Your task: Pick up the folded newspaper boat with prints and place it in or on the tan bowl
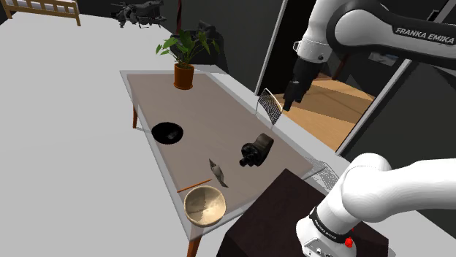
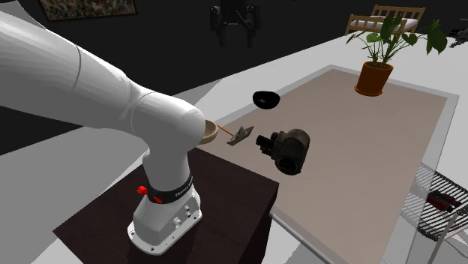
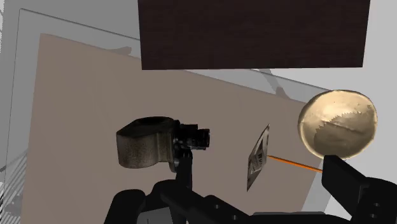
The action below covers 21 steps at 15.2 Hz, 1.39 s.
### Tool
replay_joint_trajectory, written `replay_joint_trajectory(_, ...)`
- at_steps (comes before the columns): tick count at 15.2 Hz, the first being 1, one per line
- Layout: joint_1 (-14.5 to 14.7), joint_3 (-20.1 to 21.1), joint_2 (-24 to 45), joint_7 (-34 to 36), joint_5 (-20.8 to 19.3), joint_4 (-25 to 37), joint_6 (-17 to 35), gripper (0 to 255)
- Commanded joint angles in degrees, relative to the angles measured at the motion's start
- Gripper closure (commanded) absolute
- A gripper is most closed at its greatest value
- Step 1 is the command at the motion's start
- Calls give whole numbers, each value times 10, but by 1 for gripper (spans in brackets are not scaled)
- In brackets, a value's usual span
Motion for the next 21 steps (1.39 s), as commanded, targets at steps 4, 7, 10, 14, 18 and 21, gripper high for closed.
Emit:
replay_joint_trajectory(4,0,-1,10,15,7,-50,62,0)
replay_joint_trajectory(7,1,-1,29,29,14,-93,128,0)
replay_joint_trajectory(10,2,-1,57,42,21,-130,196,0)
replay_joint_trajectory(14,5,-1,111,57,31,-167,293,0)
replay_joint_trajectory(18,10,0,184,71,43,-190,394,0)
replay_joint_trajectory(21,16,0,250,78,55,-196,470,0)
